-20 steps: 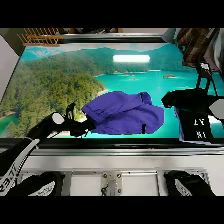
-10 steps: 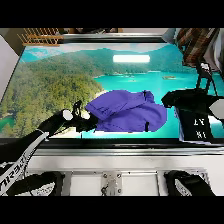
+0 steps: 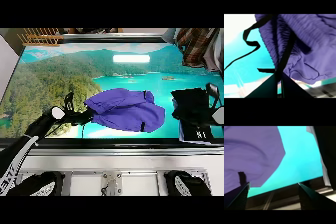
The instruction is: Fold the clothes and pants, and hang the long-sleeved shirts on hangers.
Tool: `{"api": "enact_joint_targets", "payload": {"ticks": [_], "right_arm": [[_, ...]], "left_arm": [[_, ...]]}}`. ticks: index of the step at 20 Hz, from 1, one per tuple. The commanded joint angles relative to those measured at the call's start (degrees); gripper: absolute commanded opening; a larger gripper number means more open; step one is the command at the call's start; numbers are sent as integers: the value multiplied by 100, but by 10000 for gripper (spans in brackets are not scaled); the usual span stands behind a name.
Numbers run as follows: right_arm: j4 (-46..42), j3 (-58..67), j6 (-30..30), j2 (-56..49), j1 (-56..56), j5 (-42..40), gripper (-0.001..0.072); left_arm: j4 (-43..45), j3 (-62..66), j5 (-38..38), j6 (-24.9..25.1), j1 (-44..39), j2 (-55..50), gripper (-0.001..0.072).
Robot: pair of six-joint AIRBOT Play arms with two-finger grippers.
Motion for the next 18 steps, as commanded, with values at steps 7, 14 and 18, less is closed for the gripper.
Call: {"api": "enact_joint_targets", "payload": {"ticks": [7,14,18], "right_arm": [[2535,-2146,-352,-1082,90,-2487,704],[2999,-2138,-356,-1818,1067,-3676,510],[2997,-1993,-719,-1832,1158,-3821,3]], "left_arm": [[7,4,-50,179,-4,321,11],[4,4,-234,179,363,321,11],[-61,11,-345,179,422,343,11]]}}
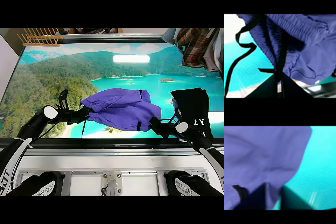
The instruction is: Fold the clothes and pants, and hang the long-sleeved shirts on hangers.
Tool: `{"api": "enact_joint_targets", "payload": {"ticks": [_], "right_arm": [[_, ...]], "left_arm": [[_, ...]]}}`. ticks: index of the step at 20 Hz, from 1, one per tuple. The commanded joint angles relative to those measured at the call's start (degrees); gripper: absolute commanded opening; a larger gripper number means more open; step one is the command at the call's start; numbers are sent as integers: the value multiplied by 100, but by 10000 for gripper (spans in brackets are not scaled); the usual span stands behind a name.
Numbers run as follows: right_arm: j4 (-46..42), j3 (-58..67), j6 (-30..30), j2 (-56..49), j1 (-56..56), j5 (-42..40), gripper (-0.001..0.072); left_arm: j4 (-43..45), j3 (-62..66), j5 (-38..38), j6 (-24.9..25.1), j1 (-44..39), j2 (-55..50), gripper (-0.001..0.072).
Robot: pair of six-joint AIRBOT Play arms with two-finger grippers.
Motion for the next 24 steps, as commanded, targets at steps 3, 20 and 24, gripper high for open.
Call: {"api": "enact_joint_targets", "payload": {"ticks": [3,20,24], "right_arm": [[-243,992,-940,310,-31,345,2],[-1294,6610,-671,2343,-184,2297,1],[-1305,6607,-647,1794,-181,2653,1]], "left_arm": [[-46,382,-177,26,109,511,11],[-13,3648,87,37,-197,2920,11],[-2,3606,66,39,-190,1969,12]]}}
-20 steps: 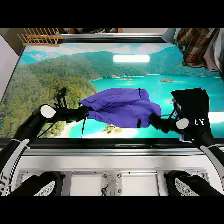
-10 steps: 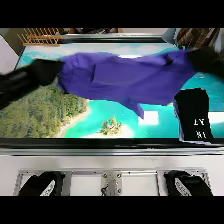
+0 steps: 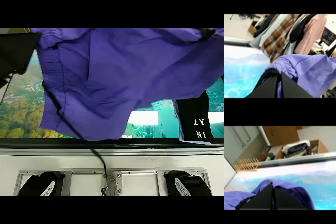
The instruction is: Fold the clothes and pants, and hang the long-sleeved shirts on hangers.
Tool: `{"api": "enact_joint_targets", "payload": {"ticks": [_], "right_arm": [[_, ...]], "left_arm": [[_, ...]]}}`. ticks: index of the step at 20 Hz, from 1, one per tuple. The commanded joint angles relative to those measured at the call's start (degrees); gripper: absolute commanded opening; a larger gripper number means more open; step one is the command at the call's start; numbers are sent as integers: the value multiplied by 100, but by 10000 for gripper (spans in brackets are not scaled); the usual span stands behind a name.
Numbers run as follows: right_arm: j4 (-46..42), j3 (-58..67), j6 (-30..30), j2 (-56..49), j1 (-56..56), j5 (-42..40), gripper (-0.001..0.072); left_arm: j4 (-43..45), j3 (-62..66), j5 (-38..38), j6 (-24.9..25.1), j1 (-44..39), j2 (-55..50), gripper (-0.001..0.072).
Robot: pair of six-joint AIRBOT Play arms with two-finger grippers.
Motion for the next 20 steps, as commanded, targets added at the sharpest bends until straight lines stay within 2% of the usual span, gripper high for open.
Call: {"api": "enact_joint_targets", "payload": {"ticks": [1,4,7,9,12,18,20], "right_arm": [[-24,37,-133,-402,0,249,1],[-282,37,-205,-608,-2,247,1],[-363,39,-227,-501,-2,245,1],[-358,39,-468,-262,-2,225,1],[-358,42,-507,258,-2,81,1],[-356,42,-498,1178,-2,-907,1],[-291,46,-433,1250,-2,-1069,0]], "left_arm": [[22,0,57,2,-9,-776,12],[-35,11,76,0,168,-1274,11],[-42,11,81,0,234,-1163,11],[-39,11,76,0,195,-748,11],[-37,9,72,0,-74,90,11],[-26,9,81,-13,-1104,1333,11],[33,7,44,-302,-1335,1394,11]]}}
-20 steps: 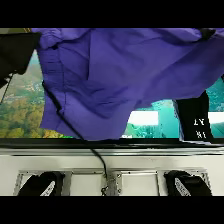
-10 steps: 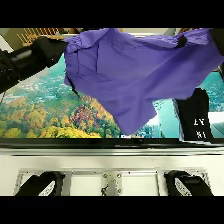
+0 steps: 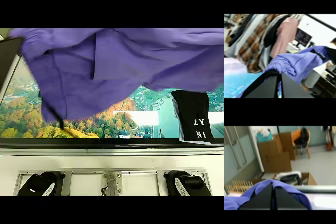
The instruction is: Fold the clothes and pants, and hang the long-sleeved shirts on hangers.
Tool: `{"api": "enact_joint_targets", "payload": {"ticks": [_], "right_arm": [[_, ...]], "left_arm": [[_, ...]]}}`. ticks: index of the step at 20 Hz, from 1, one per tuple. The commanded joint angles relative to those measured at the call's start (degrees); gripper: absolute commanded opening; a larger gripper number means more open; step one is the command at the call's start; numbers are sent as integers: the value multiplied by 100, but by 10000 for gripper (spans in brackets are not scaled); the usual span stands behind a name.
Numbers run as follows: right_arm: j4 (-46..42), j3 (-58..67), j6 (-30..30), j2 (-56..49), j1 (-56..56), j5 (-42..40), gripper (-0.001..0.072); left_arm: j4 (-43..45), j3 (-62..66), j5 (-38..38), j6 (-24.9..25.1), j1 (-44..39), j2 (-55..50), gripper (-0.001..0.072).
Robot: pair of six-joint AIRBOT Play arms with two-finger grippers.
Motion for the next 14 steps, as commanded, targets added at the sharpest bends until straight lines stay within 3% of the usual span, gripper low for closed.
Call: {"api": "enact_joint_targets", "payload": {"ticks": [1,3,6,8,11,14], "right_arm": [[98,2,157,214,-2,-420,0],[326,2,221,-17,-2,-420,0],[804,2,214,-826,0,-262,0],[807,2,219,-1661,0,42,-1],[737,2,212,-3202,107,420,0],[748,4,70,-4529,264,-17,0]], "left_arm": [[74,-17,-155,-323,-426,212,11],[382,-15,-678,-750,-422,-94,11],[1759,-15,-1462,-1681,-424,-909,11],[2677,-15,-1515,-2022,-422,-1602,11],[3051,-15,-1421,-2022,-205,-2865,11],[3012,-13,-658,-1947,323,-4179,11]]}}
